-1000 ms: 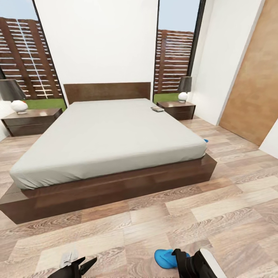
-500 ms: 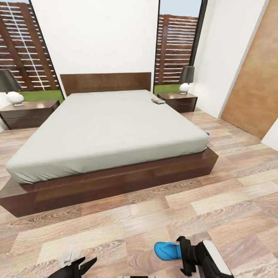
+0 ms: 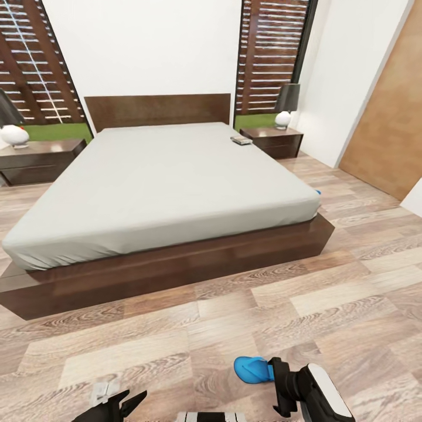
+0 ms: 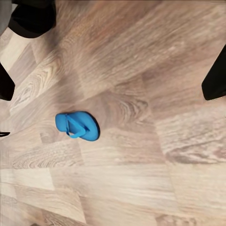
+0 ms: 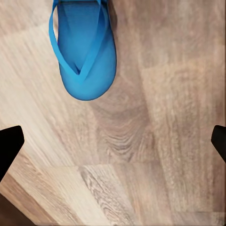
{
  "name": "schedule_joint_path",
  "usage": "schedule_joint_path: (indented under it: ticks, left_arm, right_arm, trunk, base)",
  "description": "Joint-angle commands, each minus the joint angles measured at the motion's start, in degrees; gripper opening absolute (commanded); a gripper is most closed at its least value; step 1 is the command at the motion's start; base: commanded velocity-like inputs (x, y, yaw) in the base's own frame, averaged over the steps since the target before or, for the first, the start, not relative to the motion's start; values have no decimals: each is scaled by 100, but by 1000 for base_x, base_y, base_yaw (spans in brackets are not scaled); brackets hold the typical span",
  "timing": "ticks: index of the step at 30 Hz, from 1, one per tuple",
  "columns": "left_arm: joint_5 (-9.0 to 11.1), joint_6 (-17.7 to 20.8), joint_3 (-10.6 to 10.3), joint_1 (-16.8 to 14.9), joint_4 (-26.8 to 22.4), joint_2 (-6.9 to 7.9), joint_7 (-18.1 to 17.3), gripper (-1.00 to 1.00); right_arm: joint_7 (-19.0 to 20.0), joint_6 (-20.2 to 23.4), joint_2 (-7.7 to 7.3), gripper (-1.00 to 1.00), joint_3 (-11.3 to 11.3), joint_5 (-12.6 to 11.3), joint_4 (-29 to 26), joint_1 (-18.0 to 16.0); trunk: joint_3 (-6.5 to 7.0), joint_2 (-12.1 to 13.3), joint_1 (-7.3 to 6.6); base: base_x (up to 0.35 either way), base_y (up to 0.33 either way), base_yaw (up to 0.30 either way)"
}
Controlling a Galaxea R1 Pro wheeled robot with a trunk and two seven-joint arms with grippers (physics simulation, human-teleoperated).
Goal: In the bedroom, move the book from the bed onto either nightstand, and place the two sandals side by side next to the bed.
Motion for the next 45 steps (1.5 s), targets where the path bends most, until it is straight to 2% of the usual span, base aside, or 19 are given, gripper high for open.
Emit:
schedule_joint_path:
  ticks: [1,6,20,45]
  left_arm:
    - [38,58,4,-2,0,4,-17,100]
    - [45,65,13,-1,-1,11,-24,100]
    - [48,65,40,-1,-1,27,-27,100]
    - [46,57,41,-1,-1,25,-25,100]
  right_arm:
    - [19,65,8,100,-22,3,-7,-3]
    - [119,81,14,100,-3,10,7,-3]
    - [135,43,32,100,7,12,28,-3]
    - [135,40,24,100,10,12,29,-3]
  trunk:
    - [-27,-4,1]
    - [-138,-10,14]
    - [-138,-10,14]
    - [-138,-10,14]
  base:
    - [0,0,0]
    - [0,0,0]
    - [3,0,0]
    - [126,4,0]
